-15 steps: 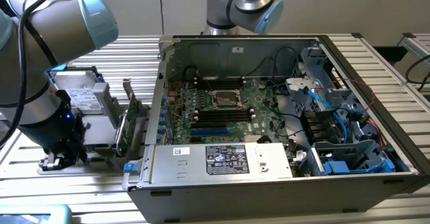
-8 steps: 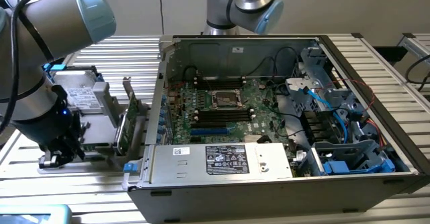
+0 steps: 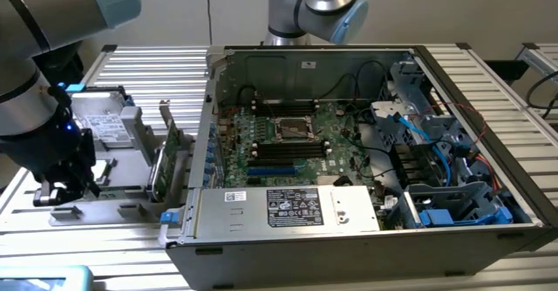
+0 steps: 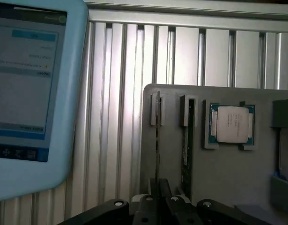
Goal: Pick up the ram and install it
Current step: 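Pick up the ram and move it above insertion slot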
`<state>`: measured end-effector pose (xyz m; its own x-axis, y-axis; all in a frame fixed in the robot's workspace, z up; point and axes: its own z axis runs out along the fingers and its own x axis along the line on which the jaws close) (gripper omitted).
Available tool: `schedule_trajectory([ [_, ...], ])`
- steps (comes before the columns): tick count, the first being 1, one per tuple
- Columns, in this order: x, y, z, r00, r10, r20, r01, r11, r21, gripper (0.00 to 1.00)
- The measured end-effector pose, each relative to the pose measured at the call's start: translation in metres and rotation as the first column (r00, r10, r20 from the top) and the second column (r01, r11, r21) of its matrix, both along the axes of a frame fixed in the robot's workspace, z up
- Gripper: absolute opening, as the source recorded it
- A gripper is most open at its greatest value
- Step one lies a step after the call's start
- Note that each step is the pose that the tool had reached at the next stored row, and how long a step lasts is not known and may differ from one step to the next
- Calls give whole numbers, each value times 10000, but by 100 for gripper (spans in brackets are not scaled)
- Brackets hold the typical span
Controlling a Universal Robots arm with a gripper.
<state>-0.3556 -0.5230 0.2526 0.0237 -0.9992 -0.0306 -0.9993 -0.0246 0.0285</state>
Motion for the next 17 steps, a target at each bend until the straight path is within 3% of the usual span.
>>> schedule_trajectory([
  [17,0,-22,771,10000,0,1,0,10000,1,13],
])
